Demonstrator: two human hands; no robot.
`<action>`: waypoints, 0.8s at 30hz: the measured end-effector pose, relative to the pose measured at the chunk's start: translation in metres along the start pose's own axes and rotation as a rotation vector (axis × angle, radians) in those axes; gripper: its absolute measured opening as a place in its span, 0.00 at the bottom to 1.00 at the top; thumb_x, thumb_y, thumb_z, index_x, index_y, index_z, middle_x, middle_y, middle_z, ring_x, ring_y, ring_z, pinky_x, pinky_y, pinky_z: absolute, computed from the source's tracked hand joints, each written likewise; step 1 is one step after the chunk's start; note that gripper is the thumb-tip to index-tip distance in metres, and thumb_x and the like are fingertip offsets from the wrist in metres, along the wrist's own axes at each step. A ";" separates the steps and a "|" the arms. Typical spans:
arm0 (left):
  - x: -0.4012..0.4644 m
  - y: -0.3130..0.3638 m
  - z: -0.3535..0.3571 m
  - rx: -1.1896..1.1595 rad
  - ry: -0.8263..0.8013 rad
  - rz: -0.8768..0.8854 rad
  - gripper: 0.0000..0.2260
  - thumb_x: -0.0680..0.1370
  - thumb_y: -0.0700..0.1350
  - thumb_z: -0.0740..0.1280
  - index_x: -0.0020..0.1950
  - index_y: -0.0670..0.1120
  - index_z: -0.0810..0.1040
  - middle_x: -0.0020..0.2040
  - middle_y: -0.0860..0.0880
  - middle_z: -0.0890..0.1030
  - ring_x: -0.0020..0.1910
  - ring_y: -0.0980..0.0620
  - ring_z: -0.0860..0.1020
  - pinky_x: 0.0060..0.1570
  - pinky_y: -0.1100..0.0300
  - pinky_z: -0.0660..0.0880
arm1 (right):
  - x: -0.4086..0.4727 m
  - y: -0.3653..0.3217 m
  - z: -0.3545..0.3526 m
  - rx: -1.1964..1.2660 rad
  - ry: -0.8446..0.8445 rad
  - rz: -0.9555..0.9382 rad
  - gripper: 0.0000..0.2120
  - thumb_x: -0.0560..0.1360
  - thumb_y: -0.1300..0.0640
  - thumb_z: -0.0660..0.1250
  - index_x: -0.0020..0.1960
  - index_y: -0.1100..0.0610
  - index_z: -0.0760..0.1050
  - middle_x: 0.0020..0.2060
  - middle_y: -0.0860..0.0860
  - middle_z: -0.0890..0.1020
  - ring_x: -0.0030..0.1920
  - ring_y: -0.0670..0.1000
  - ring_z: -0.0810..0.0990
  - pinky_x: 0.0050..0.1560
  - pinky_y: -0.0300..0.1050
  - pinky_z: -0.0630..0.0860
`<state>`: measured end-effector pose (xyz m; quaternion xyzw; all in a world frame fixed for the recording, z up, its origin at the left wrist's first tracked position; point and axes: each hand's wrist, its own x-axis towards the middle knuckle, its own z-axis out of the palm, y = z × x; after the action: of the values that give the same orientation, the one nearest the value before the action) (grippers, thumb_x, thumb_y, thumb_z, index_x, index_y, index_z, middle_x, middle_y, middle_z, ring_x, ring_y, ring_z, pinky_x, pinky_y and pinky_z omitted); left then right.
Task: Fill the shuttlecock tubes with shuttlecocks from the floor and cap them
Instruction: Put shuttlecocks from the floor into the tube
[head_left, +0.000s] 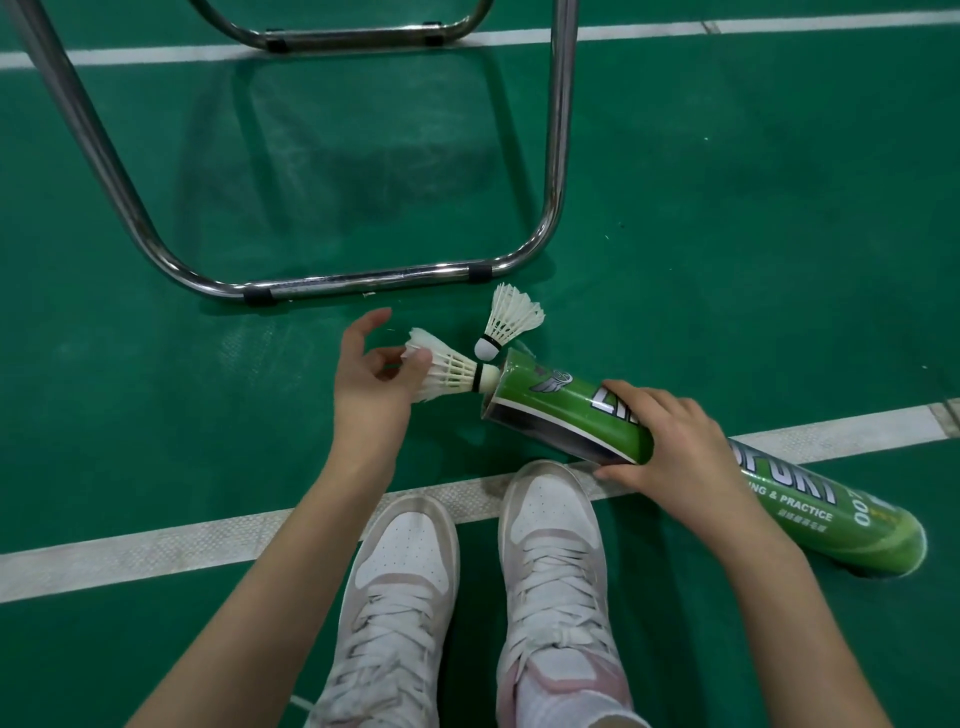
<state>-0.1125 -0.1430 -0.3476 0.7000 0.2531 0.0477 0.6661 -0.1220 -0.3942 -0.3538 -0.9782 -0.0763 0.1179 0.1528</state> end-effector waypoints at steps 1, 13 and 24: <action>-0.004 0.002 0.002 0.000 -0.028 0.003 0.20 0.77 0.39 0.68 0.65 0.51 0.68 0.42 0.51 0.78 0.42 0.56 0.76 0.37 0.77 0.71 | 0.000 -0.001 0.001 -0.001 0.001 -0.002 0.41 0.64 0.44 0.74 0.71 0.42 0.57 0.64 0.46 0.70 0.61 0.51 0.66 0.61 0.48 0.62; -0.022 -0.001 0.004 0.018 -0.216 -0.026 0.18 0.79 0.40 0.65 0.67 0.52 0.68 0.40 0.54 0.81 0.36 0.68 0.78 0.38 0.79 0.70 | -0.004 -0.008 0.006 -0.040 -0.020 -0.012 0.42 0.64 0.44 0.74 0.72 0.42 0.55 0.65 0.46 0.69 0.63 0.51 0.65 0.63 0.49 0.60; -0.032 -0.008 0.006 0.002 -0.353 -0.106 0.14 0.80 0.47 0.62 0.66 0.56 0.70 0.46 0.48 0.84 0.49 0.58 0.81 0.48 0.68 0.71 | -0.004 -0.021 0.009 -0.038 -0.027 -0.056 0.41 0.65 0.43 0.73 0.72 0.42 0.55 0.64 0.47 0.69 0.63 0.52 0.65 0.62 0.49 0.61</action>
<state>-0.1402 -0.1614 -0.3469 0.6837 0.1689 -0.1114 0.7012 -0.1305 -0.3723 -0.3546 -0.9768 -0.1077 0.1252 0.1362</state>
